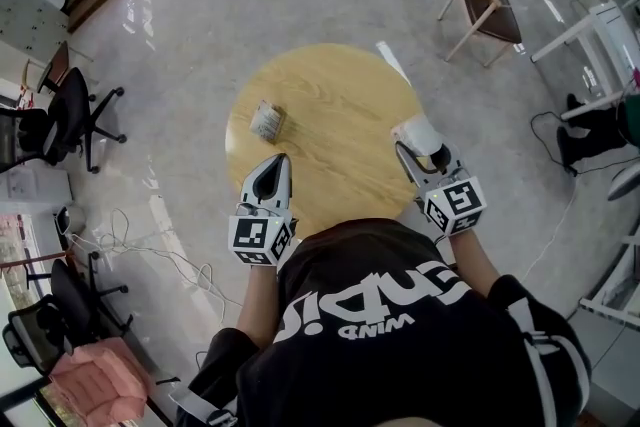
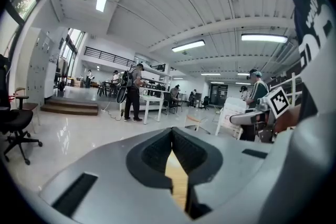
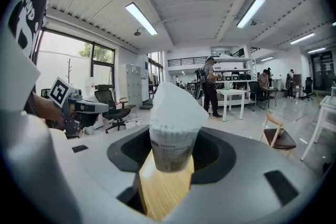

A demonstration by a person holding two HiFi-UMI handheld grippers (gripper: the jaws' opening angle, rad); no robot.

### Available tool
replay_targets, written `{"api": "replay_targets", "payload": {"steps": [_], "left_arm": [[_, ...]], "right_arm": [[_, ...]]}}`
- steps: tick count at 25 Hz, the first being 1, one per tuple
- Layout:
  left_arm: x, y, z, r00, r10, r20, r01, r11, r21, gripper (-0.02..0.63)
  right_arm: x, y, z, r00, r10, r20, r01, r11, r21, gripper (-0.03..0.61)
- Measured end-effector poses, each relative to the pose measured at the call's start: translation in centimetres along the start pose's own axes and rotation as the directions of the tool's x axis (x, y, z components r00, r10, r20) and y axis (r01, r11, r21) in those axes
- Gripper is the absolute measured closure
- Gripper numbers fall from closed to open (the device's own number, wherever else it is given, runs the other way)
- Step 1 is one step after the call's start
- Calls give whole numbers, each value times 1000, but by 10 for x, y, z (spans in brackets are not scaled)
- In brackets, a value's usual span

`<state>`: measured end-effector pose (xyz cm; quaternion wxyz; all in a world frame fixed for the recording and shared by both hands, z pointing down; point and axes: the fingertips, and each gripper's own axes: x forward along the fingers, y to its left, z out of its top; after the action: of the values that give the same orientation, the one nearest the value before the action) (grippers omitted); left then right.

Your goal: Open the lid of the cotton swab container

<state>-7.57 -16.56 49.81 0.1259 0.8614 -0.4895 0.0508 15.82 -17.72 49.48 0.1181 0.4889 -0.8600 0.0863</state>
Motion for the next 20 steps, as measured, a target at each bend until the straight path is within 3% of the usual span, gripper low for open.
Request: {"api": "replay_targets", "payload": {"steps": [20], "left_arm": [[1,-5,5,1000,-23,2,23,1000,-13,601]], "right_arm": [[6,4,1,1000,21,14,-21,1000,-4,370]]}}
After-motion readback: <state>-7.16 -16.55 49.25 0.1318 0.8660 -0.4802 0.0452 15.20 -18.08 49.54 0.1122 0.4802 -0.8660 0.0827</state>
